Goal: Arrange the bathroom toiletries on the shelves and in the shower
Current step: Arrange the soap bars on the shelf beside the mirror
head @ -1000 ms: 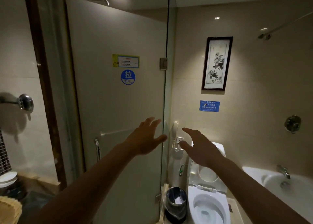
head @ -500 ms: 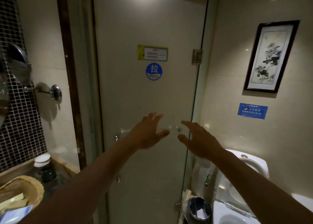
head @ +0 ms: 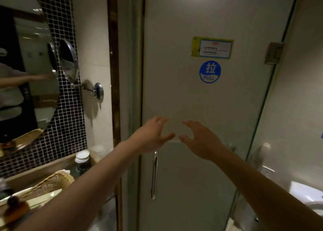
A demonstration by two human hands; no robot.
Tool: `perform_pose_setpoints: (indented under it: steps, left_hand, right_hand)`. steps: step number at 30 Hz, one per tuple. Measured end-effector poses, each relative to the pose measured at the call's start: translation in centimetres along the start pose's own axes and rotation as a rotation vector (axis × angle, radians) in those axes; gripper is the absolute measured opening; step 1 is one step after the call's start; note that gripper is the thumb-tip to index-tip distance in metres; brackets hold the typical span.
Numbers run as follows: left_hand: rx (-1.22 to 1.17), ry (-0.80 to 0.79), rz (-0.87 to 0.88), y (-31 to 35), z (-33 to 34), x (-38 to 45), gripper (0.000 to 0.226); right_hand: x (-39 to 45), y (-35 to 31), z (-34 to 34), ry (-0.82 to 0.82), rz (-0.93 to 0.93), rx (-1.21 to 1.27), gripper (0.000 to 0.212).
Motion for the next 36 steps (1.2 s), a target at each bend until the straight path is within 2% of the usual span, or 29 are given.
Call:
perform_pose_setpoints:
  steps: [9,15,22,29,36]
  left_hand:
    - [0.074,0.098,-0.219,-11.8,-3.8,-0.4,0.056]
    - [0.163,0.181,-0.459,-19.3,-6.3,-2.5,0.057]
    - [0.242,0.242,-0.696,-25.8,-8.4,-8.3,0.058]
    - [0.28,0.264,-0.834,-33.7,-11.2,-13.9,0.057]
    - [0.276,0.232,-0.88,-41.8,-12.6,-17.2,0.056]
  right_hand:
    - [12.2,-7.3,9.8,-0.11,-0.29,0.298,0.048]
    - [17.7,-13.3,16.9,-0.238,-0.481,0.312,0.054]
    - [19.9,-21.6,24.6,-0.368,-0.703,0.372,0.056]
    - [21.7,-30.3,31.5,-0.434,-0.824,0.382,0.058]
    - [22.6,-36.6,38.1,-0.474,-0.838,0.364,0.056]
Point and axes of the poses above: each hand's wrist, its own x-axis towards the middle knuckle, its own z-axis out of the palm, y = z × x, the point moved 3 cm from there along x, towards the middle knuckle, and after that the axes turned 6 degrees about -z, right-handed, at the moved point
